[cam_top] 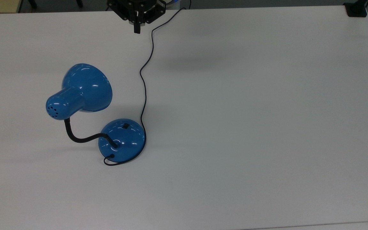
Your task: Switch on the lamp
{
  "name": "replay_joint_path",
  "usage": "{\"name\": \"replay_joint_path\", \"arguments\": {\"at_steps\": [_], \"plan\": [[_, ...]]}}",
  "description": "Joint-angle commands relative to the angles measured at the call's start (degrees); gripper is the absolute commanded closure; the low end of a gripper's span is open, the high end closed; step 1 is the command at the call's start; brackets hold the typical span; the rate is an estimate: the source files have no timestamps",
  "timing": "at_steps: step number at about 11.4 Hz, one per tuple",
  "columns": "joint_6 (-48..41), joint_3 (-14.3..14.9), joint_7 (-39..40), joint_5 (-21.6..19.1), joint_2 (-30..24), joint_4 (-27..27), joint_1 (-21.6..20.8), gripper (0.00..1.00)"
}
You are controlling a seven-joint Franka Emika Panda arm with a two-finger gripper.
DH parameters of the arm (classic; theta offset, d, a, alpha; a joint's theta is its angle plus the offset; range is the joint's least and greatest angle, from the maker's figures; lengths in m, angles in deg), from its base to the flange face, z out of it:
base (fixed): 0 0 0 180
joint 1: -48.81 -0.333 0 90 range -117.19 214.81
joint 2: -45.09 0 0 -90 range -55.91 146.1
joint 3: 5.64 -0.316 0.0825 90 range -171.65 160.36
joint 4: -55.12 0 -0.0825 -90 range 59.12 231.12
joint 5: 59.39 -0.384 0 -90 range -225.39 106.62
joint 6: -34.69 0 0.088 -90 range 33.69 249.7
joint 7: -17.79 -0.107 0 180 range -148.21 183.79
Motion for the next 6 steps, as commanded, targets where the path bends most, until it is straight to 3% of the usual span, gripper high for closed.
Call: {"name": "replay_joint_path", "arguments": {"at_steps": [1, 6], "plan": [[-0.18, 0.10, 1.21, -1.30, -0.47, 0.44, 0.11, 1.00], [6.48, 0.01, 0.50, -1.30, -2.31, 6.66, 0.02, 1.00]]}}
